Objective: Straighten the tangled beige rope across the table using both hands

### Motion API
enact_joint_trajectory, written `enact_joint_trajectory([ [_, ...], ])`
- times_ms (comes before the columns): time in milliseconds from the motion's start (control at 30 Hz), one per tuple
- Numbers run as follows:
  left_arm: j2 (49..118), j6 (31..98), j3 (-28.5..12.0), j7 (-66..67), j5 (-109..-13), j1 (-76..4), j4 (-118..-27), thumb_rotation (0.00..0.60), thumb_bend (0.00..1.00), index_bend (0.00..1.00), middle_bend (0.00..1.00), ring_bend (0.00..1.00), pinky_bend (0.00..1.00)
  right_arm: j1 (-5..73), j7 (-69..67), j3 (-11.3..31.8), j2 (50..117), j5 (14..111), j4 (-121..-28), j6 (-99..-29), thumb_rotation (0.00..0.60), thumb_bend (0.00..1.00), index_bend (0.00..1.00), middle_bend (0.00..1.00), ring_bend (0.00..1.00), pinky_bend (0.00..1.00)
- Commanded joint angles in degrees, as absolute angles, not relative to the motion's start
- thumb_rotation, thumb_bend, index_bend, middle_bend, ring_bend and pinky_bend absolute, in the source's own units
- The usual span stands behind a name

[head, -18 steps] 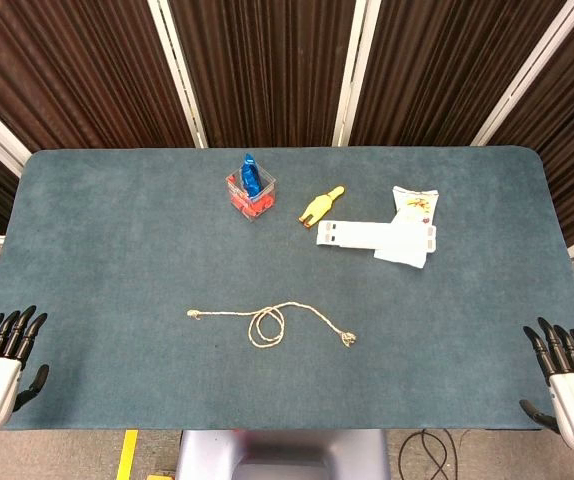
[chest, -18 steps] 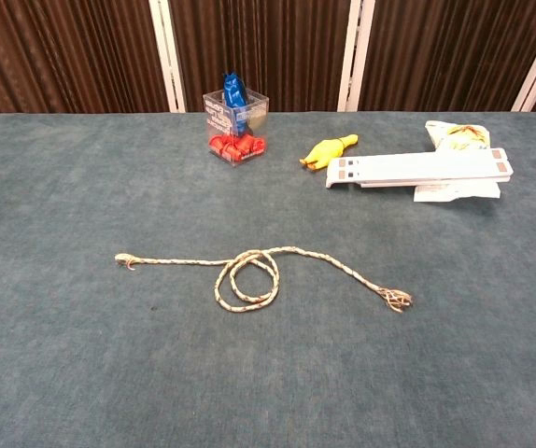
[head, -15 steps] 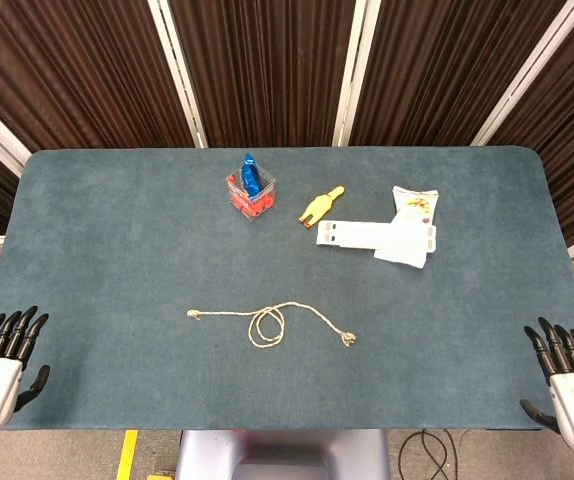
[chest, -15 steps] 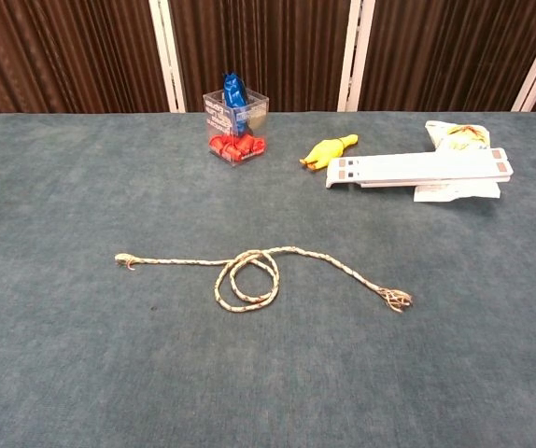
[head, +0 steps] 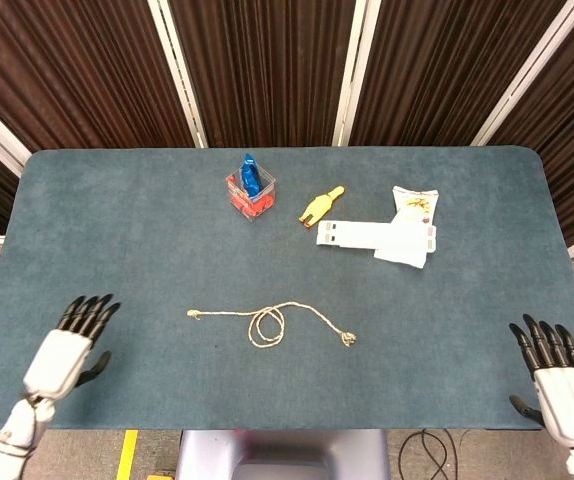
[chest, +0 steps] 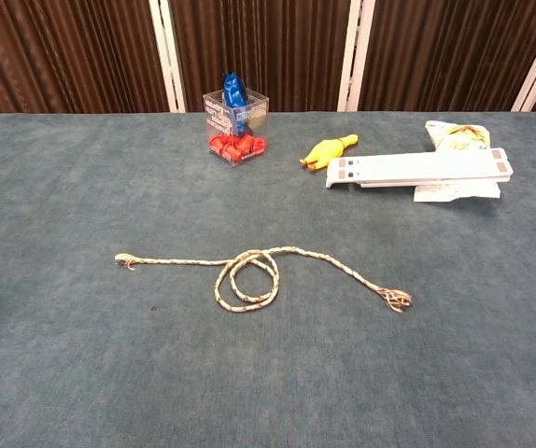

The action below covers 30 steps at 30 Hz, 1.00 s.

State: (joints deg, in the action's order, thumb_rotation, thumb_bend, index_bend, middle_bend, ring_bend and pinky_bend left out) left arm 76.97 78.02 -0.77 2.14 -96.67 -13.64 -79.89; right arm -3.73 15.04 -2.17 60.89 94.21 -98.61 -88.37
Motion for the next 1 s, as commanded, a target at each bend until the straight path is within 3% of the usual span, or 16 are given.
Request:
enact_joint_trajectory([
  [33, 82.15, 71.69, -3.89, 4.12, -92.93, -18.56, -76.6, 0.6, 0.41, 0.12, 0.0, 0.0, 0.0, -3.12, 15.99, -1.68, 61.13, 93.35, -99.0, -87.45, 0.6, 0.18, 0.0, 0.0, 0.0, 0.0],
  [267, 87.02, 66.83, -5.32, 6.68, -89.35, -22.28, -74.04, 0.6, 0.41, 0.24, 0.0, 0.0, 0.0, -1.92, 17.75, -0.93, 62.0, 91.18, -99.14, -85.2, 0.6, 0.18, 0.0, 0.0, 0.0, 0.0],
  [667, 96.0, 64.04, -6.86, 9.22, -85.99, -26.82, -68.37, 0.6, 0.4, 0.3, 0.0, 0.0, 0.0, -0.18, 19.71, -1.07, 63.3, 90.28, -99.46, -82.35, 0.6, 0.18, 0.0, 0.0, 0.0, 0.0],
  [1000, 100.61, 63.45, -6.74, 10.18, -84.61, -28.9, -63.61, 0.6, 0.4, 0.42, 0.0, 0.0, 0.0, 0.55, 20.44, -0.89, 63.91, 88.64, -98.86, -81.19, 0.6, 0.18, 0.0, 0.0, 0.0, 0.0],
])
